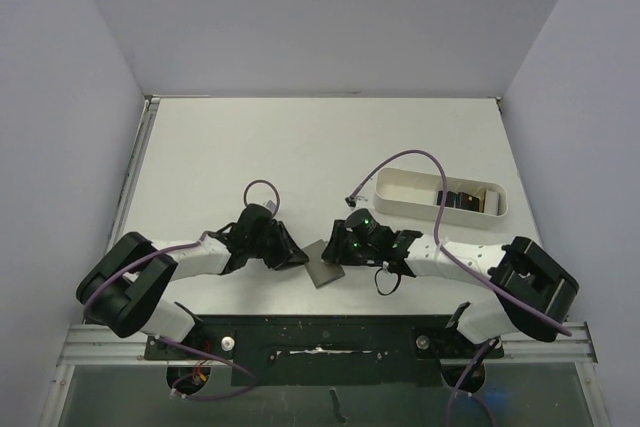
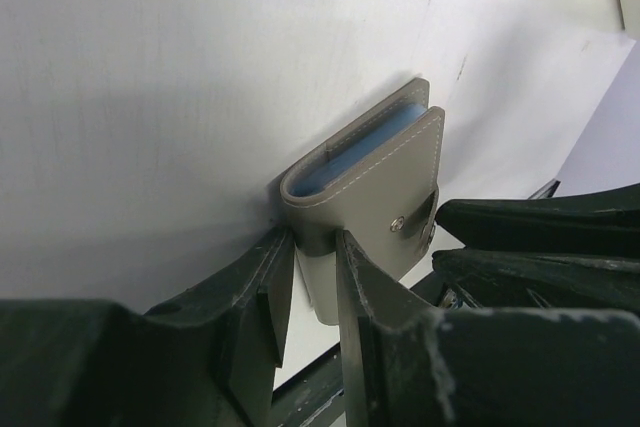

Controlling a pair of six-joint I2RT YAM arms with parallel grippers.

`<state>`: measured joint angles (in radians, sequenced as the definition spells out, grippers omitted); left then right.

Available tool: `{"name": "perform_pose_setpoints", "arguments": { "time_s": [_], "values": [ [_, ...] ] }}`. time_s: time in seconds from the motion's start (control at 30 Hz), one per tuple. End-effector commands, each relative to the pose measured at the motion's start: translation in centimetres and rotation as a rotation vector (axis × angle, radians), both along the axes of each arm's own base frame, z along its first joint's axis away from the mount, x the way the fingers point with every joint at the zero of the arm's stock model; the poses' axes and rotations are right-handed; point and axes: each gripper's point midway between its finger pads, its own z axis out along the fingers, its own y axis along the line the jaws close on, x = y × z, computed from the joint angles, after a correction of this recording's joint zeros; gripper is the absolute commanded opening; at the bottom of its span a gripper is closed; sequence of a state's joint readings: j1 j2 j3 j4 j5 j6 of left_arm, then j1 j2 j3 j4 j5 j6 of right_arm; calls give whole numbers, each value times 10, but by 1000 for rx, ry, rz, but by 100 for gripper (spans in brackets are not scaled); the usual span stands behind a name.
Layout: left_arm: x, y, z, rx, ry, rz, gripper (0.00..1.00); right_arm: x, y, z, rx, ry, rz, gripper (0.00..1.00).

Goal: Put the credit cards into the card holder
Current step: Close the card holder at the center of the board.

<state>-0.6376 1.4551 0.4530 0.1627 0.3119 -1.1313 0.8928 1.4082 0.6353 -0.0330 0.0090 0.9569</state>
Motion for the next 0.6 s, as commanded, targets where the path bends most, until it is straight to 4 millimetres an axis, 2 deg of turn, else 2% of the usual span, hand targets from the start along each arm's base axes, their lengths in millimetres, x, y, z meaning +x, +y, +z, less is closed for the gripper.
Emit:
{"name": "perform_pose_setpoints", "arguments": {
  "time_s": [0.0, 0.2, 0.57],
  "values": [
    [-7, 10, -17, 107, 23, -23, 22, 1, -1, 12, 18, -34, -19, 33],
    [-7, 7, -17, 108, 19, -31, 22, 4, 4, 9, 24, -30, -17, 32],
    [-4, -4, -10, 94, -2, -58, 22, 6, 14, 2, 56, -23, -7, 23]
  ]
}}
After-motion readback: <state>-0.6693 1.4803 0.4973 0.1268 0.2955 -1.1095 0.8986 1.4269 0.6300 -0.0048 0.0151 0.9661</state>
